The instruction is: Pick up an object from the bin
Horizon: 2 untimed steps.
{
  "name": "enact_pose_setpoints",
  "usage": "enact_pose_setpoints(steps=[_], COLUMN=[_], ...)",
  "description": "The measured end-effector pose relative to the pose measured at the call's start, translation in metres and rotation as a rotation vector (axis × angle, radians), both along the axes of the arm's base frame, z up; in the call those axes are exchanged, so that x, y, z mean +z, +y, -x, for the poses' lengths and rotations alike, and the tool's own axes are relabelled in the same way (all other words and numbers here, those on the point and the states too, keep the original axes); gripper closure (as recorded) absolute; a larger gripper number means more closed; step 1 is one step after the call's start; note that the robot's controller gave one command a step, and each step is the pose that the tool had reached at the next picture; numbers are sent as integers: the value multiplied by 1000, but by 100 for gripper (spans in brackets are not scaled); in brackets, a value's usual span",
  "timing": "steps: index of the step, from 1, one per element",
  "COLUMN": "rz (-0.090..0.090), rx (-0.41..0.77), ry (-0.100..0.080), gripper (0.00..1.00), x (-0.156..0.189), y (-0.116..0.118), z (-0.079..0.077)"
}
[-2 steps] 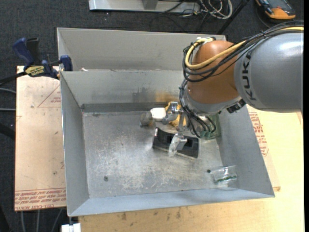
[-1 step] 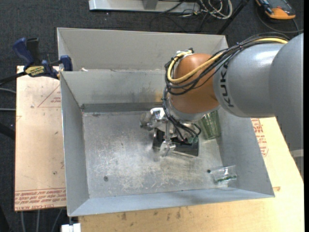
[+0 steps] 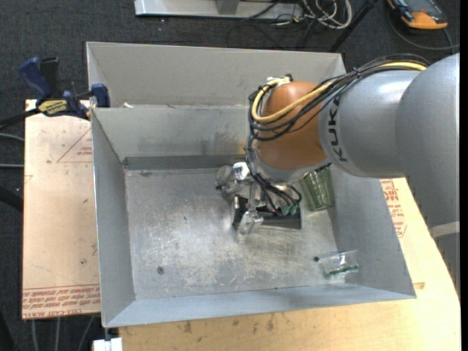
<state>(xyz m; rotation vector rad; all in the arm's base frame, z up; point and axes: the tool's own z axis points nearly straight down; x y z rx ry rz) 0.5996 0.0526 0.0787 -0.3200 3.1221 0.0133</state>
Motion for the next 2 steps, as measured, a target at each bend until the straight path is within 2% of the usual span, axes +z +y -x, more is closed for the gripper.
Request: enact_pose_setpoints(steps=[1, 2], rz=[2, 2], rx=[-200, -200], ry=[4, 4], gripper=[100, 100], x=[2, 2], y=[-80, -80], z=[-7, -7])
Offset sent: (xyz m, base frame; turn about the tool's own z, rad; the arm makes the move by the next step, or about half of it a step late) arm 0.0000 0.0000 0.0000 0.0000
